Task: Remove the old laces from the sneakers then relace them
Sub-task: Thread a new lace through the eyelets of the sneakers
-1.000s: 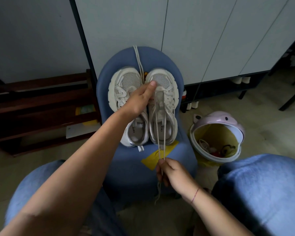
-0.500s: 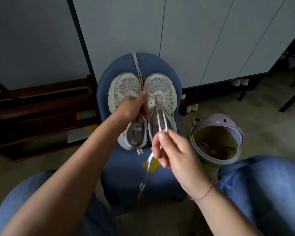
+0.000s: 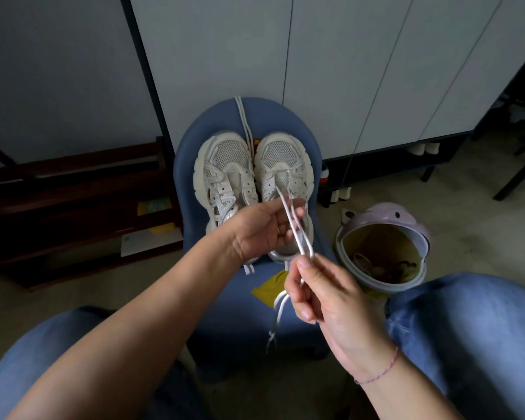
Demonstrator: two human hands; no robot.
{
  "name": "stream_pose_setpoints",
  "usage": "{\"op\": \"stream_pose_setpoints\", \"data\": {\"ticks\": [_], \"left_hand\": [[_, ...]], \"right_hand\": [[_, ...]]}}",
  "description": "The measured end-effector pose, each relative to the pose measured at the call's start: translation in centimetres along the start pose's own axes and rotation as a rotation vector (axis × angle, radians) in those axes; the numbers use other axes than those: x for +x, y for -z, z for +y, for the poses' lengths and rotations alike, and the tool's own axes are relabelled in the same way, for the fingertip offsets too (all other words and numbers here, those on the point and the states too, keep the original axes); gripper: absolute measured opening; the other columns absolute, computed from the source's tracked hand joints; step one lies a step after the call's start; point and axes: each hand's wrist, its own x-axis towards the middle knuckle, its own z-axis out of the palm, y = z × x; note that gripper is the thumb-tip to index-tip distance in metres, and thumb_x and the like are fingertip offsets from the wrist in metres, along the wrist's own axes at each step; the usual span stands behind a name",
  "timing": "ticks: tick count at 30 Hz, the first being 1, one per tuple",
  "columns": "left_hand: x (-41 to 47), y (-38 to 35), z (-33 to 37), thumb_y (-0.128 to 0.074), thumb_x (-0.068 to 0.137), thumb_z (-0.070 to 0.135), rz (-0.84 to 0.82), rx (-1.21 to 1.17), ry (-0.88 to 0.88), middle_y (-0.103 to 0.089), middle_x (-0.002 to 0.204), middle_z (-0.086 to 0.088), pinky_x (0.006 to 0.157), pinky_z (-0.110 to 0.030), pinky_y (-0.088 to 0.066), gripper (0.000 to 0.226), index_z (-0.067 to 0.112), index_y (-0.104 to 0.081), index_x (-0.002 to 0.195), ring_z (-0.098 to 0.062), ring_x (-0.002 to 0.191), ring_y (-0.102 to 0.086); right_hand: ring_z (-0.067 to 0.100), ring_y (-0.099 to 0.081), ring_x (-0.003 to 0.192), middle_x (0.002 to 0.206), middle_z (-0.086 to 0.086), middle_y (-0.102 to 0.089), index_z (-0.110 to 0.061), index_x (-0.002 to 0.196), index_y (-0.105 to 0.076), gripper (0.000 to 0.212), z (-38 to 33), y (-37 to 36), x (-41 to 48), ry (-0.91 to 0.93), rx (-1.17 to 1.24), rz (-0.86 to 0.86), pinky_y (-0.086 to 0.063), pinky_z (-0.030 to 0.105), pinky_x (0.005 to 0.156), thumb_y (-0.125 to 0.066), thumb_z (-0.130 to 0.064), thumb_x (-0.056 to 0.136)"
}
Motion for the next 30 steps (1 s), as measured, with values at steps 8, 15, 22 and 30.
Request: {"op": "stream_pose_setpoints", "data": {"ticks": [8,15,22,30], "left_hand": [[-0.3,-0.1,0.6,-0.041,0.104,0.033,0.065,0.197,-0.082,-0.040,0.050,0.008,0.070,-0.026,-0.042,0.030,0.019,-0.055,0.082,-0.011,0.061,-0.051],[-1.2,0.1,1.7,-0.036,0.105,0.022,0.035,0.117,-0.149,-0.033,0.044,0.005,0.060,-0.028,-0.055,0.033,0.013,-0.052,0.078,-0.012,0.046,-0.051],[-1.8,4.0,6.0,-0.032,0.106,0.019,0.222,0.144,-0.389,-0.030,0.045,0.009,0.039,-0.016,-0.028,0.032,0.013,-0.055,0.085,-0.005,0.039,-0.027],[-1.7,8.7,7.9,-0.036,0.106,0.027,0.385,-0.096,-0.446,-0.030,0.039,0.011,0.035,-0.014,-0.025,0.036,0.017,-0.049,0.074,-0.002,0.034,-0.025]], "right_hand": [[0.005,-0.033,0.040,0.050,-0.001,-0.043,-0.010,0.102,-0.060,0.015,0.8,1.3,0.4,-0.064,-0.098,0.218,-0.024,0.015,0.036,-0.062,-0.010,0.086],[0.006,-0.025,0.035,0.053,0.006,-0.057,-0.009,0.090,-0.066,0.022,1.5,2.4,1.0,-0.015,-0.146,0.368,-0.019,0.013,0.034,-0.047,-0.014,0.098],[0.007,-0.035,0.033,0.067,0.005,-0.069,-0.009,0.081,-0.057,0.033,-0.1,5.3,1.9,0.186,-0.113,0.575,-0.025,0.016,0.034,-0.035,-0.021,0.103],[0.008,-0.037,0.035,0.059,0.001,-0.063,-0.010,0.074,-0.053,0.033,-1.3,6.4,2.2,0.232,-0.120,0.604,-0.027,0.017,0.037,-0.037,-0.018,0.102]]}}
